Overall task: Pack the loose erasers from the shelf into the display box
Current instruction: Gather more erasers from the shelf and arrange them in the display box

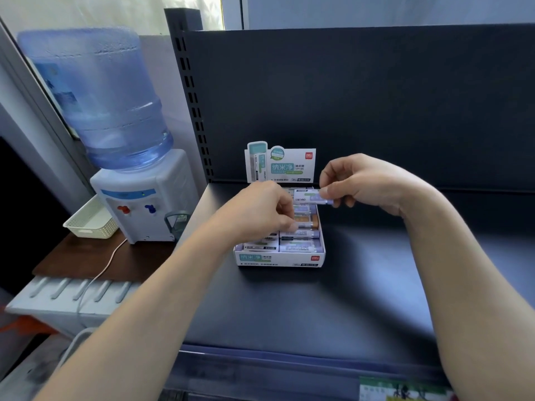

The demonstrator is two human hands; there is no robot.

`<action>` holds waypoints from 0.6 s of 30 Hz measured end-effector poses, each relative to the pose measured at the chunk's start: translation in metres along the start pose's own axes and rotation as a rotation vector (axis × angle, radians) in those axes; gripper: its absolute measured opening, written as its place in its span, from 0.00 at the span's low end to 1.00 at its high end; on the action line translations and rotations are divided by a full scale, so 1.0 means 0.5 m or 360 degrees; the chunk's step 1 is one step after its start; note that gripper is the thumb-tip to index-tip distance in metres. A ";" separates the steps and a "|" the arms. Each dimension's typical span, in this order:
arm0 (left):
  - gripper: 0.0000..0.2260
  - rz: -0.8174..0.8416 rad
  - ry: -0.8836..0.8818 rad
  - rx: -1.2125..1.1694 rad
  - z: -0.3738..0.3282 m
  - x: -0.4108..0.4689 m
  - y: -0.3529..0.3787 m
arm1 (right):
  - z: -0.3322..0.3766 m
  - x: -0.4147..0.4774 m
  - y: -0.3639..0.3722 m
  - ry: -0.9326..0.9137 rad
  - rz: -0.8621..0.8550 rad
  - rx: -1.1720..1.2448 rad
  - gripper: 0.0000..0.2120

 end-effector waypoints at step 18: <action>0.03 -0.0048 0.0052 -0.0010 -0.005 -0.018 0.003 | 0.004 -0.002 0.004 -0.0013 0.0022 0.0011 0.07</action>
Point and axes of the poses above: each hand's wrist, its own x-axis towards the middle knuckle, its own y-axis out of the palm, z = x × y, the point moved 9 cm from there along x, towards the middle knuckle
